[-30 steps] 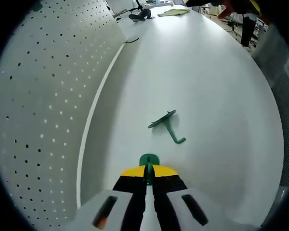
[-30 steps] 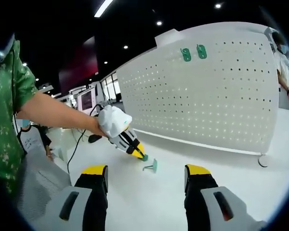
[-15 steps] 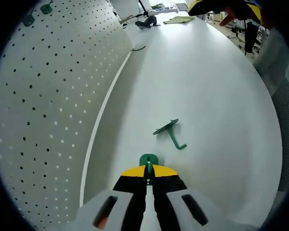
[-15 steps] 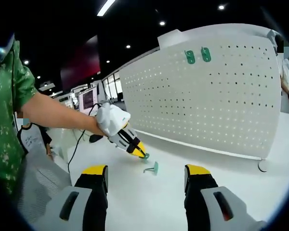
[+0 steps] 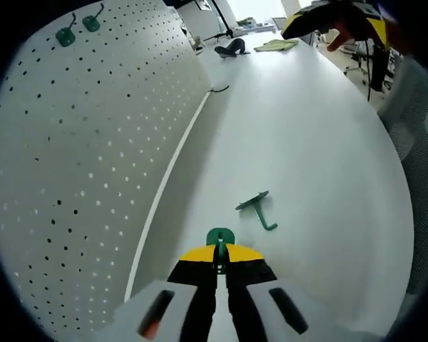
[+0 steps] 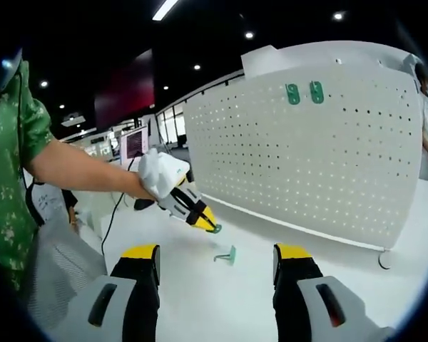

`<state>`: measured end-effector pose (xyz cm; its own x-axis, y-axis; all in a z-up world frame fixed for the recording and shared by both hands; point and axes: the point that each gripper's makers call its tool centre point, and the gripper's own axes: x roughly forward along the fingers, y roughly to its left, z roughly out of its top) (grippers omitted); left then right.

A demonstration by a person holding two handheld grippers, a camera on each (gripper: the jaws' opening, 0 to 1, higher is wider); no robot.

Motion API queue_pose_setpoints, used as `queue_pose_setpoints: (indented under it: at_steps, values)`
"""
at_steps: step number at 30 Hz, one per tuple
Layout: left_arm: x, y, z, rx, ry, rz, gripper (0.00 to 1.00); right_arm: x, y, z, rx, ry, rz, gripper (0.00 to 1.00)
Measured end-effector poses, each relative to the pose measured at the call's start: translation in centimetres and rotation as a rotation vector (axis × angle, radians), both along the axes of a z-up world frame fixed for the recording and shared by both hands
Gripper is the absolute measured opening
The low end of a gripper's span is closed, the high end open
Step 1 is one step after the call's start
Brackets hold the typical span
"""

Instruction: Insert the hook assembly into the mounting plate slot until the hook locks in place.

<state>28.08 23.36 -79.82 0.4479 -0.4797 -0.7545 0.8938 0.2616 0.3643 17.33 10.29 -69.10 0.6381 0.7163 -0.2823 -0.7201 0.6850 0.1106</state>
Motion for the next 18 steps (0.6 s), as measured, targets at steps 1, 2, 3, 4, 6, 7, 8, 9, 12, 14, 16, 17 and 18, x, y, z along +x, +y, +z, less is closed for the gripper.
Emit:
queue_pose_setpoints:
  at_steps: [1,2,3,4,6,7,8,9,12,14,16,17,18]
  values:
    - [0.0,0.1,0.2,-0.004,-0.003,0.003,0.03,0.0,0.0,0.1,-0.002,-0.002,0.001,0.65]
    - [-0.1,0.2,0.4,-0.010,-0.006,0.008,0.03,0.0,0.1,0.2,-0.007,-0.004,0.004,0.65]
    - [-0.1,0.2,0.4,-0.012,-0.007,0.010,0.03,-0.1,0.1,0.4,-0.011,-0.007,0.006,0.65]
    - [-0.2,0.3,0.6,-0.018,-0.009,0.013,0.03,-0.1,0.1,0.5,-0.013,-0.009,0.007,0.65]
    - [-0.3,0.6,0.9,-0.027,-0.016,0.022,0.03,-0.2,0.2,0.9,-0.017,-0.015,0.011,0.65]
    - [-0.4,0.7,1.1,-0.030,-0.019,0.026,0.03,-0.2,0.3,1.0,-0.020,-0.018,0.012,0.65]
    - [-0.5,0.8,1.3,-0.036,-0.022,0.031,0.03,-0.3,0.3,1.1,-0.021,-0.019,0.014,0.65]
    - [-0.5,0.9,1.6,-0.045,-0.027,0.037,0.03,-0.3,0.4,1.2,-0.022,-0.020,0.015,0.65]
    - [-0.6,1.1,2.3,-0.074,-0.037,0.057,0.03,-0.5,0.5,1.5,-0.031,-0.025,0.022,0.65]
    - [-0.8,1.4,2.8,-0.089,-0.047,0.070,0.03,-0.6,0.6,1.7,-0.034,-0.029,0.025,0.65]
    - [-0.9,1.5,3.4,-0.104,-0.057,0.082,0.03,-0.7,0.7,2.0,-0.036,-0.032,0.027,0.65]
    - [-1.0,1.6,3.6,-0.108,-0.060,0.083,0.03,-0.7,0.7,2.2,-0.038,-0.036,0.028,0.65]
    - [-1.1,1.7,3.8,-0.113,-0.065,0.086,0.03,-0.8,0.7,2.3,-0.039,-0.038,0.029,0.65]
